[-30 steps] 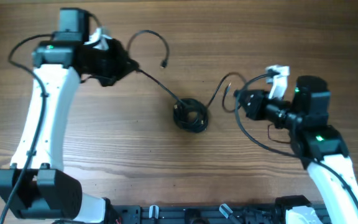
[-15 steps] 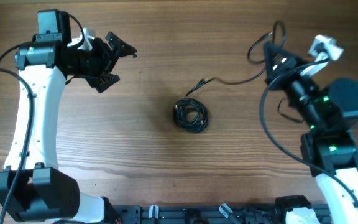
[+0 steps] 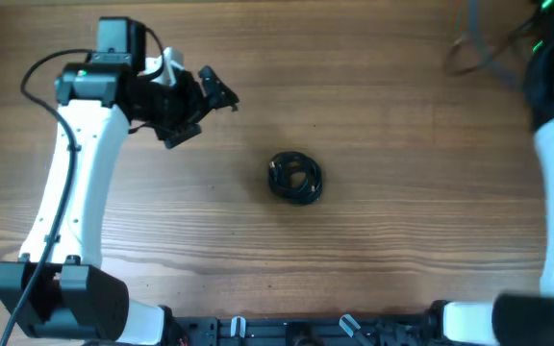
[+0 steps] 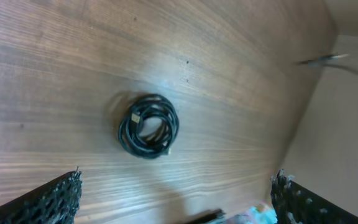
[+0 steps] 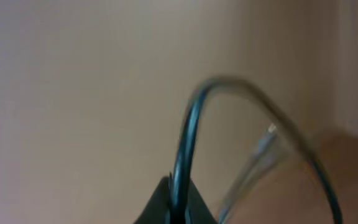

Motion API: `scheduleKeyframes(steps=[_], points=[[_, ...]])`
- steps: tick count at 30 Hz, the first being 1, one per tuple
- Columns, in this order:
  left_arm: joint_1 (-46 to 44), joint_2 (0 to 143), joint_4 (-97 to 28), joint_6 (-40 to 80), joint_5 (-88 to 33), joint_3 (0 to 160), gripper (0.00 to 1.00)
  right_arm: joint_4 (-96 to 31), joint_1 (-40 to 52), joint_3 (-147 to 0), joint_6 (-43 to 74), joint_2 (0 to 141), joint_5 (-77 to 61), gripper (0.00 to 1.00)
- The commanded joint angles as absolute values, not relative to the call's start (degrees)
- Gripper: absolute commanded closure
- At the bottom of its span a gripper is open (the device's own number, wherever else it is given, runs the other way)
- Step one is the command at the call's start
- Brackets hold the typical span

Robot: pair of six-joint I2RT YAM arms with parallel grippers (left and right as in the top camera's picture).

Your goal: Untangle cables

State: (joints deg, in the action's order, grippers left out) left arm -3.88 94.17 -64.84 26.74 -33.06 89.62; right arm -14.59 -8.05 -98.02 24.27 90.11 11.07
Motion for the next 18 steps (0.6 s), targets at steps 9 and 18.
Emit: scheduleKeyframes(steps=[9,18], points=[[-10.61,92.90,-63.40,25.26,-29.87,90.26,0.00,-40.01,-23.66,-121.49,16.29,124.49,-0.62,0.01],[-10.61,92.90,-63.46,25.26,-29.89,90.26,0.00,-52.12,-24.10,-120.95,13.52,123.72,14.59,0.00]])
